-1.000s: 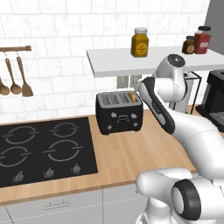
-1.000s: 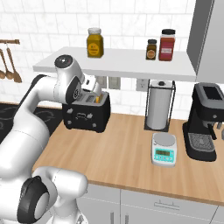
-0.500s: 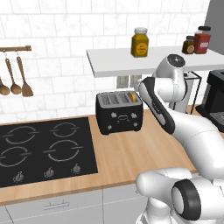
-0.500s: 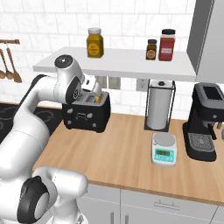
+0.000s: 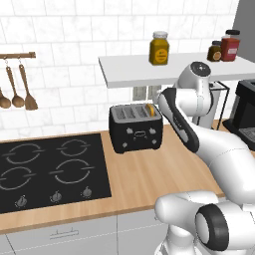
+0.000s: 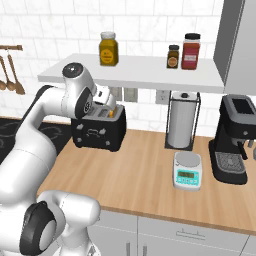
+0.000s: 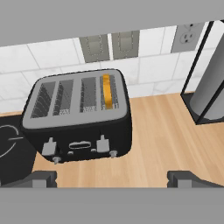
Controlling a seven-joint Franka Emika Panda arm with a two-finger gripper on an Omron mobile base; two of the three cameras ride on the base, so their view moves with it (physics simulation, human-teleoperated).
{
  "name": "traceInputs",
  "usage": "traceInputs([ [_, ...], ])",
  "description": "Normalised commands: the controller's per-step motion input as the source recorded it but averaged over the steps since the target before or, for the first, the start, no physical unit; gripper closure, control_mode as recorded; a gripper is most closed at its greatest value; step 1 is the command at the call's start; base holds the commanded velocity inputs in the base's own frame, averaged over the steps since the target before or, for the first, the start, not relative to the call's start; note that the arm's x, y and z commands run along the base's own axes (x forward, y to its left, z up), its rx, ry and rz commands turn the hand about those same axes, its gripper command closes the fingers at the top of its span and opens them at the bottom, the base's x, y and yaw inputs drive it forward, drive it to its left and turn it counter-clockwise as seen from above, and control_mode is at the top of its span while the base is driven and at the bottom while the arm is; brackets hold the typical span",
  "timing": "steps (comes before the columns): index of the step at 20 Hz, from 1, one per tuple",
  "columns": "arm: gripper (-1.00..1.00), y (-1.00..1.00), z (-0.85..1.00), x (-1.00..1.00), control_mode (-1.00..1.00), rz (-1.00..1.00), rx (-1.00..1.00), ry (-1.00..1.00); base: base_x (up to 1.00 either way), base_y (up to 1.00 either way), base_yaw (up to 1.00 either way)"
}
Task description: Start the toaster. Once the lever pops up, take the bread to the plate on the dining counter.
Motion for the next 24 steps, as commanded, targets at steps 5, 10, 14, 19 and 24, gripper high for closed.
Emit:
traceInputs([
  [5,-1.00,0.00,0.00,0.00,-1.00,0.00,0.00,0.00,0.00,0.00,0.00],
  [10,-1.00,0.00,0.00,0.00,-1.00,0.00,0.00,0.00,0.00,0.00,0.00],
  [14,-1.00,0.00,0.00,0.00,-1.00,0.00,0.00,0.00,0.00,0.00,0.00],
  [19,-1.00,0.00,0.00,0.00,-1.00,0.00,0.00,0.00,0.00,0.00,0.00],
  [24,-1.00,0.00,0.00,0.00,-1.00,0.00,0.00,0.00,0.00,0.00,0.00],
])
